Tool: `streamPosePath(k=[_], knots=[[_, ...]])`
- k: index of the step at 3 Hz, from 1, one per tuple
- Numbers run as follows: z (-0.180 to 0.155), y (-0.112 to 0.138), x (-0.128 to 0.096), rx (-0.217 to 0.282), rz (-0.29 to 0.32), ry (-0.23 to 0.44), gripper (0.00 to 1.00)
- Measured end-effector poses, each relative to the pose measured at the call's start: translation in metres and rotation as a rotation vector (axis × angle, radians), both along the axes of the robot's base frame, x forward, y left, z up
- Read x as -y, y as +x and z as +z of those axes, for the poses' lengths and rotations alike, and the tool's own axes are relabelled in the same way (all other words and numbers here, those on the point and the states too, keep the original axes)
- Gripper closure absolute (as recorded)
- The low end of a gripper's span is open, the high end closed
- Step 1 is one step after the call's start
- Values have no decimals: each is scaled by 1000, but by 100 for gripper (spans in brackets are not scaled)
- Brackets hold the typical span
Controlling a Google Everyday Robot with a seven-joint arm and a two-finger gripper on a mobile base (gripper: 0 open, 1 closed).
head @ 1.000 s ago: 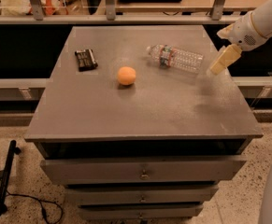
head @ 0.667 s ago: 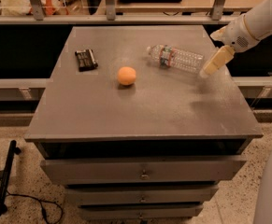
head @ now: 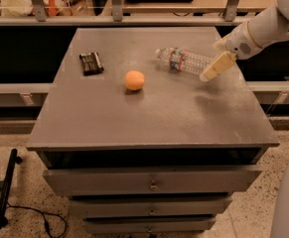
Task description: Pick water bottle
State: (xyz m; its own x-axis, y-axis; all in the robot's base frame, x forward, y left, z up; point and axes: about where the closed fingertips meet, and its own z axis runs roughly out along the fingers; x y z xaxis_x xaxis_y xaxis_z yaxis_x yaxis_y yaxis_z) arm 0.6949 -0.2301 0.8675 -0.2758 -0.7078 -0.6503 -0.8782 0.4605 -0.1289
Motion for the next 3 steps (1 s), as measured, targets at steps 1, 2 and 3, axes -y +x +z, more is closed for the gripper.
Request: streamPosePath(k=[1,2,3], knots=[[-9,-6,-12,-34,4,-4,41],[-16,-16,-19,-71,2,-41,64],[-4,-29,-12,-71,-9,-66,87]])
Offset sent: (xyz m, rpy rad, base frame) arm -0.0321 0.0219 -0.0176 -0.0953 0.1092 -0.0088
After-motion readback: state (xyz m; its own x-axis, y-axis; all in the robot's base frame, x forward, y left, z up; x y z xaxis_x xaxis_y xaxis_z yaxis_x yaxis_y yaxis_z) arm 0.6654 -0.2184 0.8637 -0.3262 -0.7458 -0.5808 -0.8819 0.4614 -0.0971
